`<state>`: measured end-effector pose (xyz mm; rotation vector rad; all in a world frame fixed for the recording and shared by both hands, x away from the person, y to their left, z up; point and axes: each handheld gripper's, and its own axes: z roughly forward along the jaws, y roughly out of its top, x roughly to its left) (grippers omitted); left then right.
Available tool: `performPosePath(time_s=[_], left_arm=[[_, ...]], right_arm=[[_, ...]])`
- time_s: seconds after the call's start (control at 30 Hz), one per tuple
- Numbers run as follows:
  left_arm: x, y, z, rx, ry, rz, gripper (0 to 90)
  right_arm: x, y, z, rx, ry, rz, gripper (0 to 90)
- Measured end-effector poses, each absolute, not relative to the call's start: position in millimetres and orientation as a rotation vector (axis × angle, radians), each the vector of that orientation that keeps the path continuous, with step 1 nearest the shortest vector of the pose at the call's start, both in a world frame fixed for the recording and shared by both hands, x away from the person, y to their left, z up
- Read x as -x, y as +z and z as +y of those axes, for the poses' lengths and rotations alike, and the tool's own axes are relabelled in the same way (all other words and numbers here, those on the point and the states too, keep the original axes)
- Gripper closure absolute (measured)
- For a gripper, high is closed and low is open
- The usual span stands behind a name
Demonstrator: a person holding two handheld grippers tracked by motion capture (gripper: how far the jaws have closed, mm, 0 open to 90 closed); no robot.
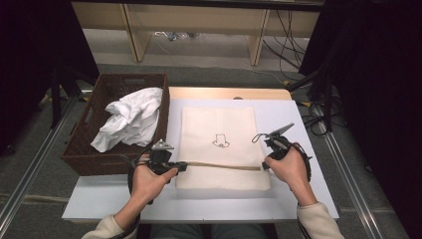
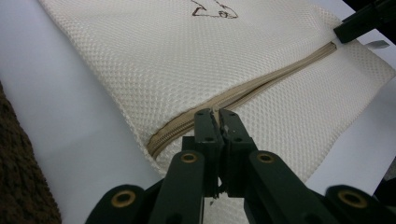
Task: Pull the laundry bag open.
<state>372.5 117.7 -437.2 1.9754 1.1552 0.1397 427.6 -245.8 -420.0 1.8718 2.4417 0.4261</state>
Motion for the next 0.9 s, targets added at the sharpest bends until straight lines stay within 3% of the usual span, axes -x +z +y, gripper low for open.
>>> performPosePath(time_s=[0.9], left_arm=[[-371.5, -450.1, 142.9, -1.984, 0.147, 1.220, 86.9]], right_arm=[[-430.1, -426.6, -249.0, -1.794, 0.443, 2.475, 85.4]])
